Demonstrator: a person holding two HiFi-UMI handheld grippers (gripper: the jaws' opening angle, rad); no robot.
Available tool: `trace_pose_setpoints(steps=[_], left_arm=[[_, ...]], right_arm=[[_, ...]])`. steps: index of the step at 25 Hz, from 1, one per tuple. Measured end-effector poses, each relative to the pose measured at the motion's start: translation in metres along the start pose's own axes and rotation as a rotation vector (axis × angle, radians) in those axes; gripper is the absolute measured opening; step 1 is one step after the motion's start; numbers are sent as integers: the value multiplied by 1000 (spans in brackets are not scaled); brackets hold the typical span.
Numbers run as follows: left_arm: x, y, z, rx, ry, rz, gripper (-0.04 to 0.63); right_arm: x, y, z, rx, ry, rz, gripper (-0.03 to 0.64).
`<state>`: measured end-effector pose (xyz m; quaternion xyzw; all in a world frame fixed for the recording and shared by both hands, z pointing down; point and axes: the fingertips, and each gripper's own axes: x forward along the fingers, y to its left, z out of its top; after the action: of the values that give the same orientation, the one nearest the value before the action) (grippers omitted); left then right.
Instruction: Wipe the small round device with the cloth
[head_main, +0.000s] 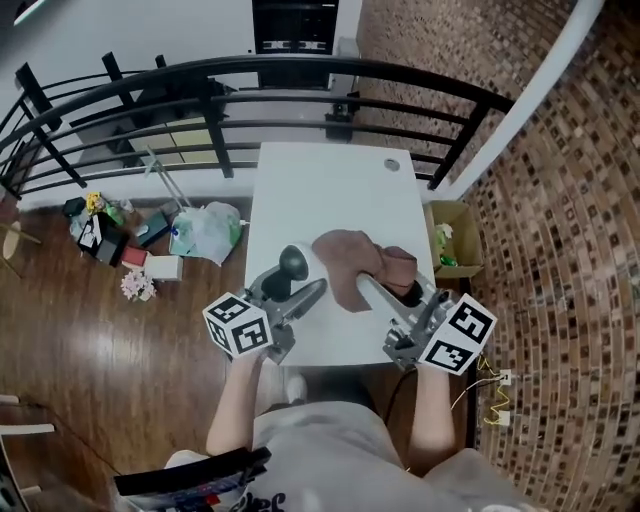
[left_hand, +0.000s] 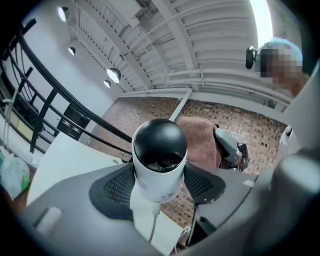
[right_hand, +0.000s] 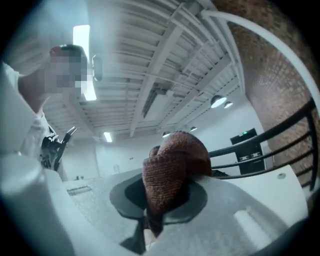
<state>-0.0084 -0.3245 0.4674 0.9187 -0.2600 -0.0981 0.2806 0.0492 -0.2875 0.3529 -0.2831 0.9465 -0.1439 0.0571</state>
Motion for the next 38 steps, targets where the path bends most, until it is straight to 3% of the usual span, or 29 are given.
trace_pose_setpoints(steps=[4,8,12,15,17,23,28,31,34,38], left_arm=[[-9,-24,17,-6,-31,-73,333],[-15,-40,14,61,-2,-112,333],[-22,-52,9,99,36,-168,333],[-31,-61,5,120,59,-226,333],[-35,-69,3,129,76,-277,333],[-47,-86,-7,172,147,-405,334],[-49,-104,-6,181,155,-496,334],[-50,-108,-4,149,128,-512,334],[-50,-105,-1,129,113,-490,334],[-46,-80,1,68,48,-404,336]], right_arm=[[29,42,-5,-110,137,135,25],[51,47,-18,-170,228,127,25],[61,28,-11,-79,214,75,25],[67,11,-16,-26,288,74,23],[70,7,-22,26,344,133,25],[90,11,-48,272,555,433,25],[104,21,-87,364,739,547,25],[108,25,-96,441,762,581,25],[109,21,-95,429,757,578,25],[102,1,-37,406,547,549,25]])
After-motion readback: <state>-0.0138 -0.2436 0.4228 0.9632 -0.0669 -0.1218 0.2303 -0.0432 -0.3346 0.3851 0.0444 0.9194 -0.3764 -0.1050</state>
